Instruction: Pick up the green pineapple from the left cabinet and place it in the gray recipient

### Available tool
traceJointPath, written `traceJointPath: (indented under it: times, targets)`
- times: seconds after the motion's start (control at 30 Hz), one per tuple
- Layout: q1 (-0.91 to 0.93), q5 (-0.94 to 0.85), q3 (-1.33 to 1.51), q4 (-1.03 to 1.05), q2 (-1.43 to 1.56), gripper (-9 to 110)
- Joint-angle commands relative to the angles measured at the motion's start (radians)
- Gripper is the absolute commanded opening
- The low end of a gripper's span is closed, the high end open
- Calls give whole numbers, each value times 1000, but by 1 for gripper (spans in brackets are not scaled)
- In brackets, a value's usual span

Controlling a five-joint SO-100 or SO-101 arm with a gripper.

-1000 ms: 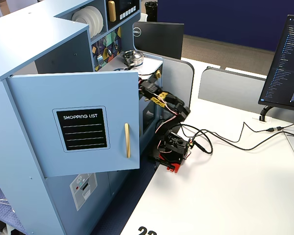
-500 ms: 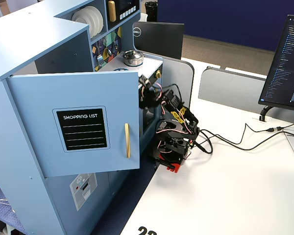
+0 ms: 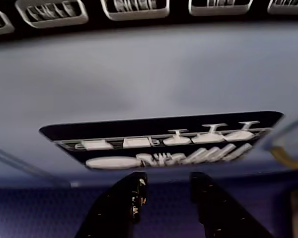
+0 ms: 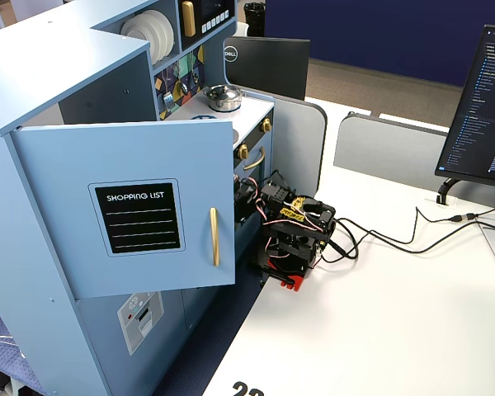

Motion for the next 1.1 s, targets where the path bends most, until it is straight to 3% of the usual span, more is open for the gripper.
traceJointPath:
  times: [0.0,0.17,0.37,0.43,0.53,0.63,1.07]
  targets:
    - [3,67,25,-26,58,2]
    - [34,57,25,124,84,0]
    - [25,106,26,597,84,0]
    - [31,-2,26,727,84,0]
    - [46,28,26,733,84,0]
    - [83,32,25,733,84,12]
    - [117,41,25,733,84,12]
